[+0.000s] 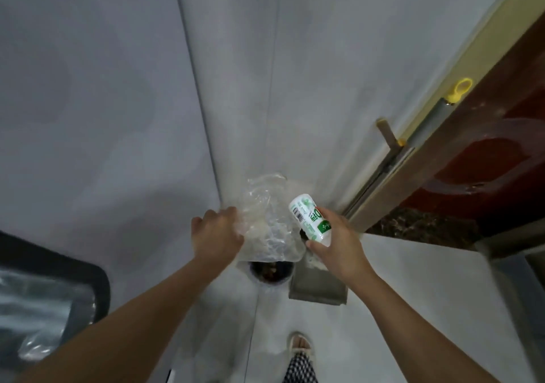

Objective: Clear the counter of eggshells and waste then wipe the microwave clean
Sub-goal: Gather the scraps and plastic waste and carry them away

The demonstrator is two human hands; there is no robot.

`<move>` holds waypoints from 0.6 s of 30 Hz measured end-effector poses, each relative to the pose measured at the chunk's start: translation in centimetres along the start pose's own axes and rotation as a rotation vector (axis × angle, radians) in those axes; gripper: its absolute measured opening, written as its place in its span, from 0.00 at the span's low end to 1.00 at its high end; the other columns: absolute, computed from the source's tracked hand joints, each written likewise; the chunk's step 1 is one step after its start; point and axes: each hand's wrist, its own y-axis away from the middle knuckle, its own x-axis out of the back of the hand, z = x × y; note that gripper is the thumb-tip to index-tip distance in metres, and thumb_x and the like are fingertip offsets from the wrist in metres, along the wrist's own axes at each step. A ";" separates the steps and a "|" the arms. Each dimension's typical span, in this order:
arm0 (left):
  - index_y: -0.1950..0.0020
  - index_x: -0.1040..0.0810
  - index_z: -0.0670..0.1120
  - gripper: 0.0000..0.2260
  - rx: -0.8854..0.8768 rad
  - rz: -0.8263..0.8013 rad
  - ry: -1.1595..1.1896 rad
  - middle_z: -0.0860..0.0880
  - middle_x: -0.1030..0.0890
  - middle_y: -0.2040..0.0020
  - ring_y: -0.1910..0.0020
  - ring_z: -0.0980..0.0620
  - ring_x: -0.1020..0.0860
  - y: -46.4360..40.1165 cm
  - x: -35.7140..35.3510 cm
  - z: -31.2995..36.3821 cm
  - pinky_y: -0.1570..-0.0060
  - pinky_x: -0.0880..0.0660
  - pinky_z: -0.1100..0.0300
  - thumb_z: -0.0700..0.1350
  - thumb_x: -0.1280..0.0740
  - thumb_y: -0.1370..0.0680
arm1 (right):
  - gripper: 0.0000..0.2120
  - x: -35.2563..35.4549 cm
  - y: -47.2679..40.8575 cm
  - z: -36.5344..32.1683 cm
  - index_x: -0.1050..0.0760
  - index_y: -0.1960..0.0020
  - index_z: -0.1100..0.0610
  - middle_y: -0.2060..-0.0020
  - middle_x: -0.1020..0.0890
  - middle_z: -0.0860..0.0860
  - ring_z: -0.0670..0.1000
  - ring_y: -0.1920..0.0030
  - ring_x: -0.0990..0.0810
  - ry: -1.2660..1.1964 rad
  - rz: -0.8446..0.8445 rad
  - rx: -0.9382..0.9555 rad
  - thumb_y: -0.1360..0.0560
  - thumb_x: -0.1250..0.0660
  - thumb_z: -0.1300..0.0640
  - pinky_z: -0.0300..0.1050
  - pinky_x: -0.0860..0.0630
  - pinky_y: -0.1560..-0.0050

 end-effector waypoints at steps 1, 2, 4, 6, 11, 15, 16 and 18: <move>0.46 0.24 0.48 0.12 0.027 -0.017 -0.008 0.47 0.21 0.56 0.54 0.47 0.24 -0.5 -0.7 0.5 0.52 0.33 0.56 0.43 0.36 0.29 | 0.32 0.1 -1.2 0.8 0.34 0.31 0.50 0.41 0.26 0.50 0.47 0.44 0.29 0.004 -0.021 0.018 0.32 0.27 0.59 0.36 0.34 0.46; 0.45 0.25 0.49 0.12 0.059 -0.038 -0.009 0.47 0.21 0.55 0.52 0.47 0.24 -0.9 -1.4 1.1 0.52 0.34 0.56 0.44 0.36 0.29 | 0.31 0.2 -2.4 1.6 0.34 0.31 0.50 0.41 0.26 0.50 0.47 0.44 0.29 0.008 -0.042 0.030 0.32 0.27 0.58 0.36 0.34 0.47; 0.44 0.26 0.50 0.13 0.118 -0.066 -0.008 0.47 0.21 0.54 0.50 0.46 0.25 -1.7 -2.8 2.2 0.51 0.35 0.55 0.44 0.36 0.28 | 0.31 0.4 -4.7 3.2 0.34 0.31 0.50 0.41 0.26 0.51 0.49 0.45 0.29 0.008 -0.091 0.043 0.31 0.27 0.57 0.37 0.35 0.49; 0.45 0.26 0.51 0.12 0.167 -0.080 -0.011 0.48 0.21 0.54 0.50 0.46 0.26 -2.3 -4.2 3.2 0.51 0.36 0.54 0.44 0.36 0.28 | 0.31 0.2 -6.6 4.8 0.34 0.32 0.50 0.41 0.26 0.52 0.49 0.45 0.29 0.012 -0.134 0.052 0.31 0.27 0.56 0.37 0.35 0.50; 0.45 0.26 0.52 0.12 0.247 -0.133 -0.070 0.49 0.20 0.54 0.49 0.47 0.26 -3.9 -9.5 4.3 0.51 0.36 0.54 0.44 0.38 0.28 | 0.31 -2.0 -10.1 9.0 0.33 0.32 0.51 0.41 0.26 0.52 0.50 0.44 0.27 0.002 -0.216 0.055 0.32 0.26 0.58 0.32 0.37 0.52; 0.44 0.27 0.52 0.12 0.261 -0.208 -0.107 0.50 0.19 0.53 0.48 0.47 0.26 -5.1 -14.8 4.5 0.51 0.36 0.54 0.46 0.36 0.27 | 0.31 -5.4 -12.0 12.5 0.33 0.32 0.51 0.40 0.26 0.53 0.51 0.43 0.27 -0.008 -0.264 0.027 0.32 0.26 0.58 0.32 0.36 0.51; 0.44 0.28 0.52 0.12 0.263 -0.224 -0.103 0.50 0.19 0.53 0.47 0.48 0.26 -5.4 -16.2 4.5 0.51 0.36 0.54 0.46 0.35 0.27 | 0.31 -6.4 -12.4 13.4 0.33 0.32 0.51 0.40 0.26 0.53 0.50 0.43 0.27 -0.014 -0.269 0.017 0.32 0.26 0.59 0.32 0.36 0.50; 0.44 0.27 0.52 0.12 0.261 -0.242 -0.090 0.50 0.19 0.52 0.46 0.48 0.26 -5.8 -19.0 4.3 0.48 0.35 0.54 0.47 0.33 0.27 | 0.31 -8.4 -13.0 15.1 0.32 0.33 0.52 0.40 0.26 0.53 0.51 0.43 0.27 -0.024 -0.273 0.001 0.33 0.26 0.59 0.34 0.34 0.49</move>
